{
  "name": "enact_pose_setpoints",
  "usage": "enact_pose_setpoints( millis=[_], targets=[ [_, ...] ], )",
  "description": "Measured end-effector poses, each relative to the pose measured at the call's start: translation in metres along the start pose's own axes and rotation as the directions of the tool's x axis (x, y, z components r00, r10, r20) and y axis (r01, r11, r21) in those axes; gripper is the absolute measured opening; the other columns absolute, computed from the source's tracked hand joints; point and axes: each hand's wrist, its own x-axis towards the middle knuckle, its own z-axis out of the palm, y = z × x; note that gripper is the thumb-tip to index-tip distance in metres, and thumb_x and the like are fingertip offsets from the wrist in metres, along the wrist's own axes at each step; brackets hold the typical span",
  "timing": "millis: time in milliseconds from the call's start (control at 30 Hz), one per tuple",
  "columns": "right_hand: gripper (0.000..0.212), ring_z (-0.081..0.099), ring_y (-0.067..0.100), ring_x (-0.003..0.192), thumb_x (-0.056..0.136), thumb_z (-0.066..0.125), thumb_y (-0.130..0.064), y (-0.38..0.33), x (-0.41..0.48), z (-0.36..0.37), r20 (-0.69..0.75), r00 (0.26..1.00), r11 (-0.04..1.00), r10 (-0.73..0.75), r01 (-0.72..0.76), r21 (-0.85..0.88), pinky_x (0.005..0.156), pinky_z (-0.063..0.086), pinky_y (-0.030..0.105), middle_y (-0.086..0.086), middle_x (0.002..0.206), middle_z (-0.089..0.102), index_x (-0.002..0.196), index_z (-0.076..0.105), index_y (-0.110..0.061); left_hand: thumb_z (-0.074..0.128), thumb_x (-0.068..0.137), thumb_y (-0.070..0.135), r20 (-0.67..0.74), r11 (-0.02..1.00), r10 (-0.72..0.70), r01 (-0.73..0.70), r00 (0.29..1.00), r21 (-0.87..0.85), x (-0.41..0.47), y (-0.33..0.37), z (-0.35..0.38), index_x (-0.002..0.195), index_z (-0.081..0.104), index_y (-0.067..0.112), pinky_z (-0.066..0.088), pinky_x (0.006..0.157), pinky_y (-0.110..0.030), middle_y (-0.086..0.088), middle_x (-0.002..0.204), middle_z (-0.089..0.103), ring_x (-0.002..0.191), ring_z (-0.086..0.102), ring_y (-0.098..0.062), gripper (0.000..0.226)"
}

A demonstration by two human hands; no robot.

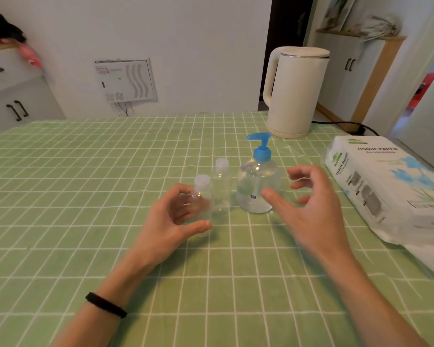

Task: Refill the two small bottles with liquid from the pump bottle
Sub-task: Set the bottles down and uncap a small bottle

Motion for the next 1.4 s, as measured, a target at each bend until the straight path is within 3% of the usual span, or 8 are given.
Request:
enact_pose_setpoints(
  millis=[233,433,800,967,1067,1200,1300,1400],
  targets=[
    [0.038,0.058,0.007,0.063,0.080,0.072,-0.063,-0.025,-0.016,0.007,0.322,0.935,0.978,-0.150,0.091,0.189,0.059,0.043,0.015,-0.006,0.078,0.068,0.106,0.071,-0.035,0.093,0.071,0.022,0.036,0.949,0.113,-0.119,0.993,0.291,-0.014,0.016,0.003,0.120,0.074,0.026,0.055,0.101,-0.028,0.015,0.111,0.078,0.108,0.073,-0.009,0.053],
    [0.020,0.053,0.002,0.057,0.084,0.076,-0.048,-0.023,-0.017,0.011,0.326,0.936,0.979,-0.132,0.070,0.193,0.056,0.043,0.015,-0.005,0.067,0.064,0.089,0.074,-0.029,0.090,0.065,0.039,0.042,0.956,0.082,-0.091,0.996,0.279,-0.021,0.023,0.007,0.119,0.076,0.032,0.056,0.103,-0.030,0.018,0.114,0.077,0.108,0.073,-0.008,0.056],
    [0.017,0.071,0.018,0.100,0.095,0.073,-0.017,-0.024,-0.015,0.003,0.484,0.853,0.966,-0.195,0.081,0.247,0.086,0.059,0.030,-0.007,0.101,0.072,0.107,0.069,-0.028,0.101,0.065,0.023,0.065,0.993,0.004,-0.012,0.998,0.113,-0.022,0.026,-0.001,0.116,0.080,0.025,0.057,0.102,-0.029,0.004,0.112,0.082,0.109,0.077,-0.014,0.055],
    [0.024,0.068,0.010,0.085,0.090,0.075,-0.038,-0.024,-0.019,0.007,0.465,0.879,0.981,-0.104,0.013,0.196,0.066,0.053,0.019,-0.012,0.096,0.069,0.112,0.066,-0.038,0.097,0.067,0.029,0.119,0.994,0.005,-0.018,0.993,0.111,-0.019,0.024,0.000,0.115,0.079,0.028,0.058,0.100,-0.027,0.002,0.116,0.081,0.110,0.077,-0.016,0.052],
    [0.035,0.067,0.008,0.097,0.090,0.076,-0.020,-0.022,-0.019,0.006,0.507,0.853,0.988,-0.123,0.054,0.148,0.072,0.057,0.021,-0.020,0.107,0.066,0.116,0.065,-0.040,0.095,0.062,0.033,0.086,0.995,0.011,-0.020,0.996,0.103,-0.019,0.022,-0.002,0.114,0.078,0.031,0.058,0.101,-0.030,0.002,0.115,0.081,0.109,0.077,-0.016,0.054],
    [0.045,0.071,0.009,0.092,0.084,0.075,-0.051,-0.023,-0.021,0.009,0.528,0.847,0.981,-0.059,-0.048,0.186,0.070,0.059,0.025,-0.019,0.107,0.068,0.126,0.062,-0.046,0.096,0.064,0.036,0.082,0.994,0.012,-0.021,0.997,0.103,-0.018,0.023,-0.008,0.112,0.080,0.029,0.059,0.099,-0.030,0.002,0.115,0.081,0.107,0.078,-0.017,0.051],
    [0.025,0.069,0.008,0.090,0.093,0.072,-0.036,-0.022,-0.023,0.012,0.475,0.876,0.988,-0.086,0.015,0.152,0.065,0.054,0.019,-0.019,0.102,0.069,0.117,0.067,-0.040,0.095,0.065,0.034,0.094,0.990,0.007,-0.020,0.996,0.139,-0.019,0.023,-0.009,0.113,0.080,0.030,0.059,0.100,-0.032,0.006,0.115,0.081,0.108,0.077,-0.014,0.051],
    [0.043,0.070,0.010,0.089,0.089,0.073,-0.044,-0.021,-0.022,0.011,0.509,0.859,0.987,-0.052,-0.034,0.156,0.070,0.059,0.024,-0.021,0.107,0.066,0.130,0.059,-0.043,0.099,0.065,0.032,0.111,0.989,0.005,-0.021,0.994,0.149,-0.019,0.023,-0.011,0.113,0.079,0.032,0.059,0.100,-0.031,0.006,0.116,0.081,0.109,0.077,-0.014,0.052]
  ],
)
